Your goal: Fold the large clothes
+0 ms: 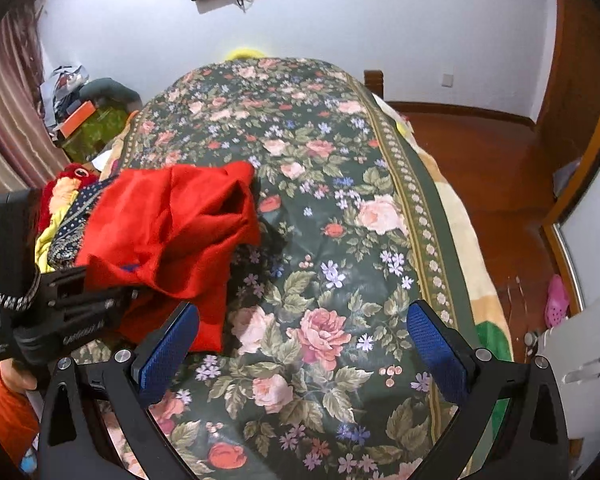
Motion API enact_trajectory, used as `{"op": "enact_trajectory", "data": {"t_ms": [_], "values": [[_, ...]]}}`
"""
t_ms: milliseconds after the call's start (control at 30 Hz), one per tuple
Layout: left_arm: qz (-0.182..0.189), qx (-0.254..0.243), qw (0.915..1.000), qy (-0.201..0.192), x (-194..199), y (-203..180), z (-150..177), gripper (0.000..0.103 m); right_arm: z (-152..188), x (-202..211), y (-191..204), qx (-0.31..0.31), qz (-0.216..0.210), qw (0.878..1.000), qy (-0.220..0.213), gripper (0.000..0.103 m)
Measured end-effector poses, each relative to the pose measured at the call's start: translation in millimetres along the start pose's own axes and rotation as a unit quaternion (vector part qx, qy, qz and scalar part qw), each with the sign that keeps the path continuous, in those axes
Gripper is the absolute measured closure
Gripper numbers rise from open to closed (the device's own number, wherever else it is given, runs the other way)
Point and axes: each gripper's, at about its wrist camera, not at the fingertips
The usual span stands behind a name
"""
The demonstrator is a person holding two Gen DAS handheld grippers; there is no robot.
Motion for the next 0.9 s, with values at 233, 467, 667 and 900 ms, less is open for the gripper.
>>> {"op": "enact_trajectory", "data": {"t_ms": [233, 467, 667, 900], "values": [[0.034, -0.007, 0.9991, -0.023, 56, -6, 9, 0.047, -9, 26, 20, 0.005, -0.034, 0.999, -0.024, 0.000], [-0.075, -0.018, 0.9936, -0.082, 109, 35, 7, 0.024, -15, 11, 71, 0.040, -0.075, 0.996, -0.012, 0.000], [-0.136, -0.012, 0.9903, -0.027, 93, 85, 24, 0.023, -12, -44, 116, 0.067, -0.111, 0.990, 0.045, 0.000], [-0.133, -0.022, 0.9906, 0.027, 57, 103, 69, 0.014, 11, -117, 116, 0.105, -0.062, 0.982, 0.146, 0.000]]}}
Point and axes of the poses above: each gripper's, at about its wrist camera, not at the fingertips, and x roughly against the way its jaws point, y to its left, z to its underside, and after that the axes turned 10 degrees about z, right-handed
